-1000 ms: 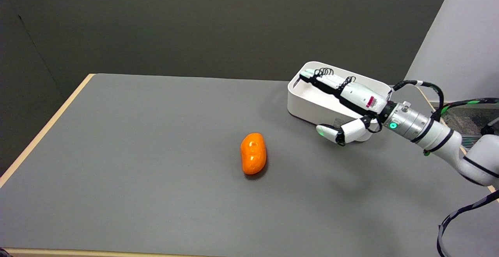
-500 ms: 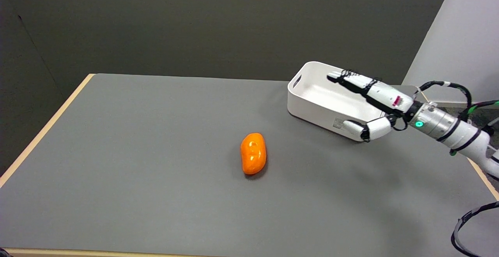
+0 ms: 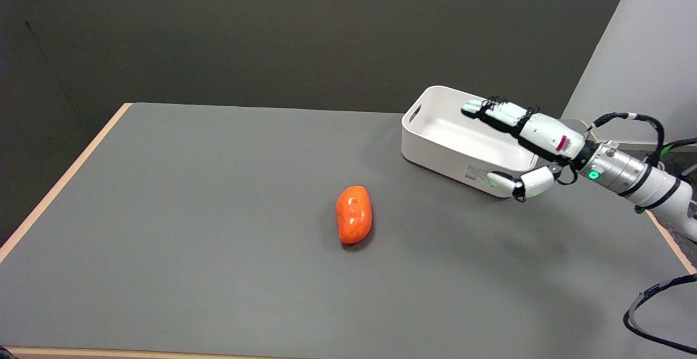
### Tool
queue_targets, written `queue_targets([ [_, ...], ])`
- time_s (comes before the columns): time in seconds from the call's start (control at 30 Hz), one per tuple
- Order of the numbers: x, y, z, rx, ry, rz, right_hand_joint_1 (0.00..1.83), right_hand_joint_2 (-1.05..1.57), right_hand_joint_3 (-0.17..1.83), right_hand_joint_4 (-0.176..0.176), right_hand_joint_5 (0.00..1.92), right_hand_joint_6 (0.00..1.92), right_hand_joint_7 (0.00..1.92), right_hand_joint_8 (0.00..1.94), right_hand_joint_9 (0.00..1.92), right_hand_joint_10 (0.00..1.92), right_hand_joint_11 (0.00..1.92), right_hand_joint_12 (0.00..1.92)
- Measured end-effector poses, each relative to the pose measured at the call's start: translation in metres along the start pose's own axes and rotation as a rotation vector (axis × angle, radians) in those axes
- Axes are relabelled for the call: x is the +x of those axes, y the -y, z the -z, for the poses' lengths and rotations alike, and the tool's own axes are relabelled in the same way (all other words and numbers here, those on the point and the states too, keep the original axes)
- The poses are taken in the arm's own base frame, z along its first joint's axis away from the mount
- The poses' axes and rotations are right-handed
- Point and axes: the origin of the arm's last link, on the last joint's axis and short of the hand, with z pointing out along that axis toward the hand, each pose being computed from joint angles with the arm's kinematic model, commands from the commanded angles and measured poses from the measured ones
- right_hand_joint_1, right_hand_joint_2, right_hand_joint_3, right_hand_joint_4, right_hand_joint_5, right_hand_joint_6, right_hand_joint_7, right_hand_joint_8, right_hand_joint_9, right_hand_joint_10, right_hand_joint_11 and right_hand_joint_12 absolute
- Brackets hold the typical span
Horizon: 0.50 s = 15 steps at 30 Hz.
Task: Pick up mango.
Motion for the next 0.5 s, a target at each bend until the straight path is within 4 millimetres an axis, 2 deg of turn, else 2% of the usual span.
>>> queue_targets([
  [0.1,-0.005,0.005,-0.006,0.039,0.016,0.026,0.67,0.66,0.96,0.062,0.0,0.05,0.0,0.09,0.0,0.28,0.0,0.5],
  [0.5,-0.019,0.04,-0.033,0.237,0.053,0.083,0.67,0.64,1.01,0.058,0.0,0.03,0.0,0.05,0.0,0.22,0.0,0.49],
])
